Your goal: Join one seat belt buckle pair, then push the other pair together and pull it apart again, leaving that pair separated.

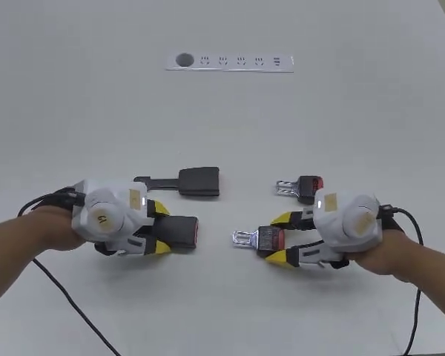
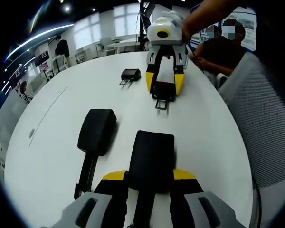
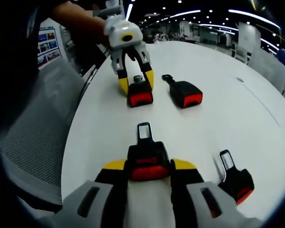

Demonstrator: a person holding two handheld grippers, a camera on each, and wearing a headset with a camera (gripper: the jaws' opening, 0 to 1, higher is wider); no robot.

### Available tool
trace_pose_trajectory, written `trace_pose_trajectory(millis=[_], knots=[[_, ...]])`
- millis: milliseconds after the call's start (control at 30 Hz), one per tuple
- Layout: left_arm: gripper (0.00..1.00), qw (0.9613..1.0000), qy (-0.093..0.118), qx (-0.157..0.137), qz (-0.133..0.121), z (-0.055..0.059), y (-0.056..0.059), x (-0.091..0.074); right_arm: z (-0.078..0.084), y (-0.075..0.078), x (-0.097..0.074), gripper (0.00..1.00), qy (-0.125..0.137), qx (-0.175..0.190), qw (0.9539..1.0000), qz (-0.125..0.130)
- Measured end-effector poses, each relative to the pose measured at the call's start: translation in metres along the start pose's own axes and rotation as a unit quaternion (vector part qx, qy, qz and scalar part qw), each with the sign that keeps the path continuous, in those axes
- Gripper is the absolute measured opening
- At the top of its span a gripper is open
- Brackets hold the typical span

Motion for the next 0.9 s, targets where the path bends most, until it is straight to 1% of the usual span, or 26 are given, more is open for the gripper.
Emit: trace_pose_trajectory(millis=[200,333,433,600,867,900], knots=[[0.35,1.0,-0.004,0.004,0.003,0.0,-0.001,0.0,-0.008,0.002,0.009,0.35,0.017,-0.001,0.9999,-0.004],[0.35,1.0,-0.006,0.005,0.003,-0.001,-0.001,0.0,-0.012,0.001,0.015,0.35,0.023,-0.004,0.9997,-0.006],[0.35,1.0,-0.006,0.005,0.003,-0.001,-0.001,0.0,-0.016,0.002,0.019,0.35,0.029,-0.006,0.9995,-0.007],[0.35,0.9999,-0.009,0.008,0.005,-0.001,-0.001,0.001,-0.022,0.003,0.026,0.35,0.034,-0.007,0.9994,-0.007],[0.35,0.9999,-0.008,0.009,0.007,-0.002,-0.002,0.001,-0.035,0.006,0.038,0.35,0.038,-0.011,0.9992,-0.007],[0.35,0.9999,-0.009,0.011,0.008,-0.002,-0.002,0.001,-0.035,0.007,0.038,0.35,0.035,-0.012,0.9993,-0.007]])
Point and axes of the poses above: the centre of the closed fingertips' face, and the gripper's own axes: x roughly forward along the fingers, y roughly to its right, z roughly out of its underside, the point moved 7 cm from there along -x, roughly backward along the fingers, and after that the axes turned 12 degrees about -x, right-handed, at the moved point
